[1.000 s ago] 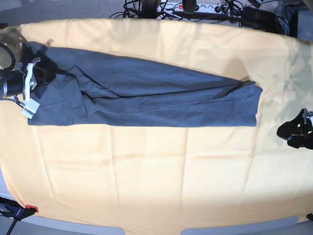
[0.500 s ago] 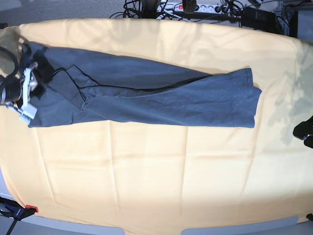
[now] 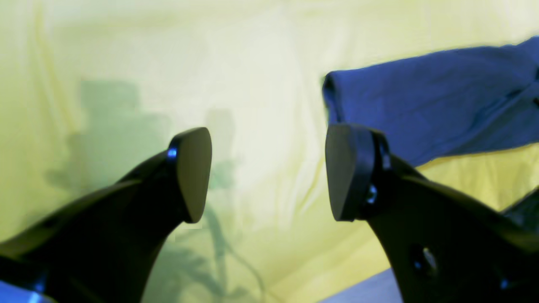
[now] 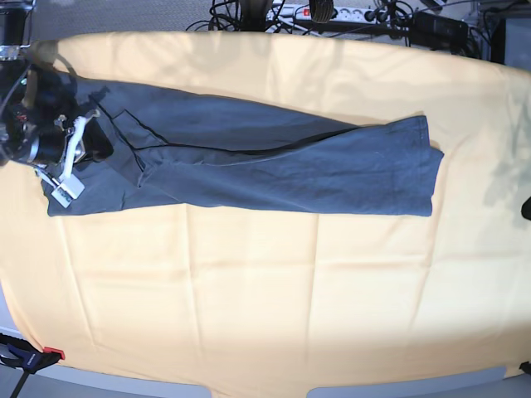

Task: Fold the T-shirt properly
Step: 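Grasp the shirt's hem end with the left gripper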

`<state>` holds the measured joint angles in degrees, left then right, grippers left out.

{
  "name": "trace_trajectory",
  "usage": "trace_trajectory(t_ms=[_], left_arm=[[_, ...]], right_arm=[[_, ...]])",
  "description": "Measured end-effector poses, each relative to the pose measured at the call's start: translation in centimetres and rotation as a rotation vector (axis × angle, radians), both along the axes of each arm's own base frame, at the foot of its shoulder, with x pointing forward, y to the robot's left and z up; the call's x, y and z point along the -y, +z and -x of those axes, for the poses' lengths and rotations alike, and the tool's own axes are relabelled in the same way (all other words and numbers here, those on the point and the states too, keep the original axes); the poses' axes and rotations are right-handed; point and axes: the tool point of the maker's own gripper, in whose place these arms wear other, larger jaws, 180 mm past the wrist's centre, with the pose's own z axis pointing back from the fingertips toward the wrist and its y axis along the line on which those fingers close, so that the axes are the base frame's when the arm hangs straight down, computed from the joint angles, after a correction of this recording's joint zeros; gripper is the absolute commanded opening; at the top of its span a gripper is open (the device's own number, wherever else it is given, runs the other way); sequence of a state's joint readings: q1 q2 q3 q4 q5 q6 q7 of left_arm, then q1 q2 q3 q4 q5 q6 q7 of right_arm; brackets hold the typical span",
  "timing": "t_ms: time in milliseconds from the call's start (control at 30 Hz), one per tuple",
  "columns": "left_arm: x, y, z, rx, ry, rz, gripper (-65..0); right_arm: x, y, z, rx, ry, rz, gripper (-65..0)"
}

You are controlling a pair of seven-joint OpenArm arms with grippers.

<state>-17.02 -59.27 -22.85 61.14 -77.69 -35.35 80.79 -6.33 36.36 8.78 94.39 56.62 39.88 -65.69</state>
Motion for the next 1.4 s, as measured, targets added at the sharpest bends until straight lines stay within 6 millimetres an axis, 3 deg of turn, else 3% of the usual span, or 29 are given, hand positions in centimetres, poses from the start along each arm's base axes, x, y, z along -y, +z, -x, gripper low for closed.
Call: trace_trajectory(t_ms=[200,333,633,900,1400], left_arm=[[-2.4,-5.1,1.7,-0.076,0.191,0.214,-21.1],[-1.3,-6.1,1.4,-0.042,0.218,0.365,-21.1],[1.1,-8.4,1.1,-0.087,0.169,0.384,-21.1],[6.6,-11.7,1.3,-0.187,0.001,0.356,-21.1],[15.1,-13.8,-0.6,-0.159,-0.095,0.543,-21.1]], right_arm=[[0.0,-2.5,0.5,0.013,-0.076,0.06,-65.0],[-0.1,-2.9,0.5,0.011,-0.105,0.067,-65.0],[-0.1,-2.9,0.4,0.012,-0.105,0.067,-65.0],[-0.1,-2.8,0.3,0.014,-0.105,0.066,-65.0],[-0.2,-2.7,0.3,0.015,-0.105,0.059,-65.0]])
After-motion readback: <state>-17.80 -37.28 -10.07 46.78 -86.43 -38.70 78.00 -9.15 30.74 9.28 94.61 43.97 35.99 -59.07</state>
